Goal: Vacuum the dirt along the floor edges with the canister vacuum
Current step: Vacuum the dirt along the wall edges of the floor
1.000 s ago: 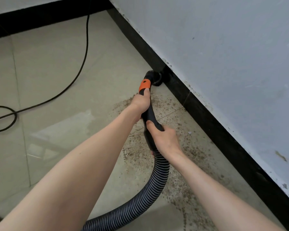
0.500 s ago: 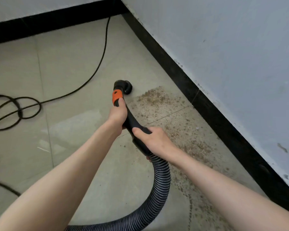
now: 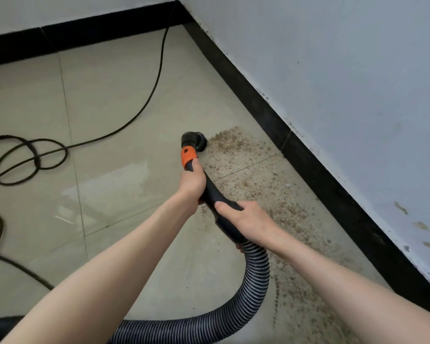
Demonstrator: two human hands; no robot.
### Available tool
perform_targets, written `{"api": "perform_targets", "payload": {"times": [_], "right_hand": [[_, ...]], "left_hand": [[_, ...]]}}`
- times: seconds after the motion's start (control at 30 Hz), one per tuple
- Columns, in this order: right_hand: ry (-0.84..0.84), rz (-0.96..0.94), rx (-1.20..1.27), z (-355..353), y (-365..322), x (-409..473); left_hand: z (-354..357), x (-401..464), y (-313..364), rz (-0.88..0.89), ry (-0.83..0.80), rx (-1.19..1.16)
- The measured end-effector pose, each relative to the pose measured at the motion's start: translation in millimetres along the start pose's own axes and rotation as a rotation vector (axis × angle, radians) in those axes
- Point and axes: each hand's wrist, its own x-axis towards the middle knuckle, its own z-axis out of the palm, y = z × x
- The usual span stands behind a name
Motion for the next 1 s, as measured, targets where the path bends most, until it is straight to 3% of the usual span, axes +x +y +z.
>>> {"api": "perform_targets", "payload": {"times": [0.37,0.63,0.8,1.0], "right_hand": [[0.181,0.082,0.156,-34.7,5.1,30.4],[0.272,0.094,0.098,-36.7,8.0,40.0],[0.219,0.054,0.102,-27.7,0.1,39.5],[0.019,0.013,0.102,-5.9,-11.1,28.2]], "left_hand": [[66.2,19.1,44.2,0.093,-0.121,0.198],[81.6,26.5,52.3,0.11,-0.198,0.258],[63.1,30.2,51.3,0.105,-0.166,0.229],[13.5,24.0,31.8,0.065,-0.035,0.09]]}}
